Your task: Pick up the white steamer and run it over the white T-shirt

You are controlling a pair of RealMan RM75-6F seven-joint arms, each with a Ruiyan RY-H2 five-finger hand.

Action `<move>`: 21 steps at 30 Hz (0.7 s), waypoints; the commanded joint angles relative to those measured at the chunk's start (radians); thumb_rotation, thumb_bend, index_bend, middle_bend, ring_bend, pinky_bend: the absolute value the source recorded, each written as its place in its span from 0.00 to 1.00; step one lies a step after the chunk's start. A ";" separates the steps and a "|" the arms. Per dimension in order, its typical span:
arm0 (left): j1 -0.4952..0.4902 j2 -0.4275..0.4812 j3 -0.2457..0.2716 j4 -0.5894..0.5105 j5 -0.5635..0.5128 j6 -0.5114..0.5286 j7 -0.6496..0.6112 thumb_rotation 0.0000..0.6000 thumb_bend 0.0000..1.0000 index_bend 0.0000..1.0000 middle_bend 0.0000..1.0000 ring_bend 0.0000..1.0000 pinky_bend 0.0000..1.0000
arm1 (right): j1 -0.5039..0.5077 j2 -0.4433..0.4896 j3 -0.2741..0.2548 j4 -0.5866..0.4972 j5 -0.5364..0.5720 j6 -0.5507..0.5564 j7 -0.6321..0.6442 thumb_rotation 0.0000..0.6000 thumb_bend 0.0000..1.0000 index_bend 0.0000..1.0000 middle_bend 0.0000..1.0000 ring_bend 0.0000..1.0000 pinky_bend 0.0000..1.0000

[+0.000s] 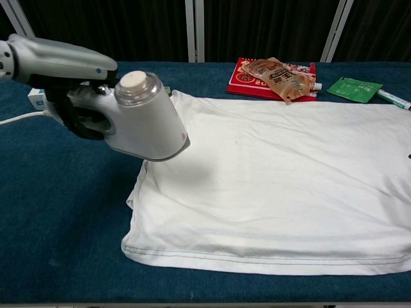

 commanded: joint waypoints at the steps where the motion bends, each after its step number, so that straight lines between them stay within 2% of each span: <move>1: -0.128 -0.087 0.008 -0.047 -0.165 0.036 0.210 1.00 0.54 0.72 0.89 0.73 0.66 | 0.009 -0.005 -0.009 0.002 -0.002 -0.018 -0.013 1.00 0.90 0.08 0.14 0.05 0.17; 6: -0.252 -0.182 0.032 -0.054 -0.354 0.097 0.385 1.00 0.54 0.72 0.89 0.73 0.66 | 0.018 -0.010 -0.020 0.008 0.002 -0.036 -0.024 1.00 0.93 0.11 0.17 0.05 0.17; 12: -0.390 -0.286 0.057 -0.011 -0.561 0.138 0.516 1.00 0.54 0.72 0.88 0.73 0.66 | 0.019 -0.017 -0.033 0.020 0.003 -0.040 -0.021 1.00 0.93 0.12 0.17 0.05 0.17; 21: -0.495 -0.376 0.048 0.110 -0.772 0.130 0.515 1.00 0.54 0.72 0.88 0.73 0.66 | 0.012 -0.030 -0.040 0.039 0.005 -0.016 -0.004 1.00 0.93 0.11 0.17 0.05 0.17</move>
